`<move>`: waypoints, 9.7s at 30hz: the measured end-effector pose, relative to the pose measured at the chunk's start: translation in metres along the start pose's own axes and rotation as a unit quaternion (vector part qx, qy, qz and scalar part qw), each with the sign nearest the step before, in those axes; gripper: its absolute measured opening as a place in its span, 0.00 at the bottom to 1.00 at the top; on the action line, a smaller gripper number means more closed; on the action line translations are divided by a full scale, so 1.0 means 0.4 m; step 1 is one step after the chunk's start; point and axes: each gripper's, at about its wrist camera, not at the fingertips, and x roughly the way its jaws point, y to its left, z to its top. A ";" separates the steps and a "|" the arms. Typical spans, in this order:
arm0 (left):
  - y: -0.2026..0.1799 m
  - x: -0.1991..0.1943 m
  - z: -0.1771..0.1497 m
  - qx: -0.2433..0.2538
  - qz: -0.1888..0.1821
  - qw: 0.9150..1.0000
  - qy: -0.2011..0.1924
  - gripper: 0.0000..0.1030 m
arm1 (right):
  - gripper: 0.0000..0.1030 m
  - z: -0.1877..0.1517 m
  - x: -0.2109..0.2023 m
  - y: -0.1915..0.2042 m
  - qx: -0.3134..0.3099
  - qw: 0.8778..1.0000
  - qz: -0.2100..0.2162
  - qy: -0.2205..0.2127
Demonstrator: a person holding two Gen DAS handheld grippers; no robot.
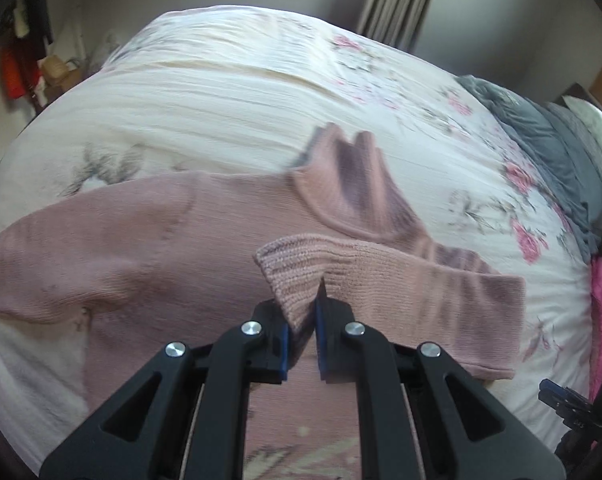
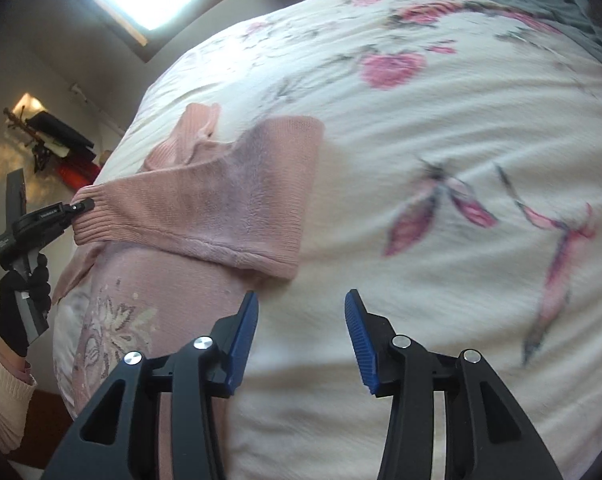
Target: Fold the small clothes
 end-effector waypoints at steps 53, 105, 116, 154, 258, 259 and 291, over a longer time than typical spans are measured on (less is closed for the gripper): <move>0.815 -0.104 -0.232 -0.187 0.080 0.978 0.051 0.50 | 0.61 0.006 0.346 0.753 -0.108 0.990 0.036 0.086; 0.651 -0.099 0.025 -0.162 -0.178 0.966 -0.095 0.09 | 0.63 -0.136 0.346 0.748 -0.079 0.992 -0.012 0.102; 0.342 0.087 -0.048 -0.091 -0.206 0.974 -0.024 0.10 | 0.63 -0.123 0.287 0.622 -0.048 0.994 -0.021 0.093; 0.715 0.110 -0.054 -0.106 -0.064 0.992 0.036 0.30 | 0.19 0.117 0.607 0.899 0.006 0.975 0.149 0.162; 0.198 0.171 -0.054 0.095 -0.053 0.993 0.052 0.57 | 0.25 0.130 0.238 0.217 0.043 0.997 -0.014 0.070; 0.192 0.161 -0.040 0.095 -0.061 0.993 0.046 0.57 | 0.30 0.146 0.218 0.222 0.032 0.998 -0.026 0.054; -0.066 0.494 0.336 0.134 -0.151 0.971 0.126 0.08 | 0.13 0.617 0.615 0.432 -0.006 0.994 0.069 0.090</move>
